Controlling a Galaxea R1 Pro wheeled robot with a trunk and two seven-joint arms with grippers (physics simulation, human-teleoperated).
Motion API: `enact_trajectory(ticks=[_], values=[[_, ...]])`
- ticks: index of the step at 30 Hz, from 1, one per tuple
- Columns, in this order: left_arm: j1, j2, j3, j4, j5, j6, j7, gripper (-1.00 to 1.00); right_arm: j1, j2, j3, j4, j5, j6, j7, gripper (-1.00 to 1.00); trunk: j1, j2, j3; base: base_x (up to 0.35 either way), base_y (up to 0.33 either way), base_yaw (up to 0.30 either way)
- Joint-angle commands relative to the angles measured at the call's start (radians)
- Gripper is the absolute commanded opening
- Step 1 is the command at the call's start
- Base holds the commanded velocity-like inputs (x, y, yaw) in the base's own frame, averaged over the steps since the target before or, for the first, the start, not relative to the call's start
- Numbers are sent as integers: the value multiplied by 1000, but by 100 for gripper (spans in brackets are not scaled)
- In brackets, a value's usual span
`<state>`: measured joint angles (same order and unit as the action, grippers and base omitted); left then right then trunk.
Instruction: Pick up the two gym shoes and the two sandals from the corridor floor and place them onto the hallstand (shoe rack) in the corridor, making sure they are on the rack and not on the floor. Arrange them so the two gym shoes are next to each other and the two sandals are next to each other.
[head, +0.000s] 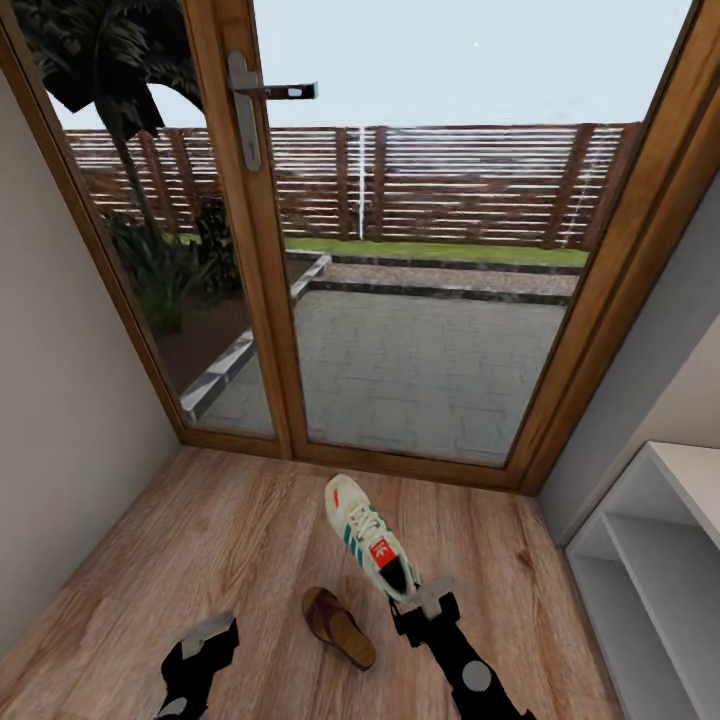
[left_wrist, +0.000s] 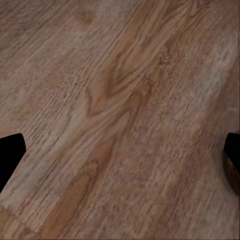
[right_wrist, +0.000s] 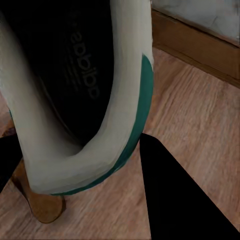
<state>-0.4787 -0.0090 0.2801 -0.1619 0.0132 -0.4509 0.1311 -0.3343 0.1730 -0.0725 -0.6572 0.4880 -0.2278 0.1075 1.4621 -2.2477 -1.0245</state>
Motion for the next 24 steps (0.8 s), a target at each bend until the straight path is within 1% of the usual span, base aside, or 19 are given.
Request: enact_trajectory(ticks=[1,4,5,8,9,11,12,13,14,15,17,21,23,24], values=[[-6,-8,1,0,3,2,19,100,-1,1,22,-19,2,10,9,-100,0,0,-1,0,0,0],[-21,-23,3,0,4,21,62,100,-1,1,100,-70,1,49,8,-100,0,0,-1,0,0,0],[-30,-30,4,-1,4,33,83,100,-1,1,140,-104,0,77,9,-100,0,0,-1,0,0,0],[-39,-44,5,-1,5,44,104,100,-2,1,190,-156,-1,122,9,-100,0,0,-1,0,0,0],[-43,-53,5,-1,5,49,113,100,-2,1,221,-188,-2,153,10,-100,0,0,-1,0,0,0],[-45,-60,5,-1,5,52,118,100,-2,1,253,-219,-4,181,12,-100,0,0,-1,0,0,0],[-47,-67,4,0,4,55,120,100,-2,1,302,-262,-16,217,20,-100,0,0,-1,0,0,0],[-46,-69,3,0,4,56,118,100,-2,1,332,-285,-33,234,29,-100,0,0,-1,0,0,0],[-44,-69,2,0,3,57,116,100,-2,1,345,-294,-43,240,35,-100,0,0,-1,0,0,0],[-39,-70,-3,1,1,57,111,100,-2,1,390,-317,-103,257,63,-100,0,0,-1,0,0,0],[-35,-69,-7,1,-2,56,109,100,-2,1,407,-324,-134,263,81,-100,0,0,-1,0,0,0],[-33,-69,-7,4,-4,54,107,100,-2,1,412,-339,-149,271,101,-100,0,0,-1,0,0,0],[-32,-71,-7,10,-4,54,107,100,-2,1,408,-389,-158,308,103,-100,0,0,-1,0,0,0],[-32,-74,-7,13,-3,53,106,100,-2,1,409,-452,-175,357,103,-100,0,0,-1,0,0,0]])
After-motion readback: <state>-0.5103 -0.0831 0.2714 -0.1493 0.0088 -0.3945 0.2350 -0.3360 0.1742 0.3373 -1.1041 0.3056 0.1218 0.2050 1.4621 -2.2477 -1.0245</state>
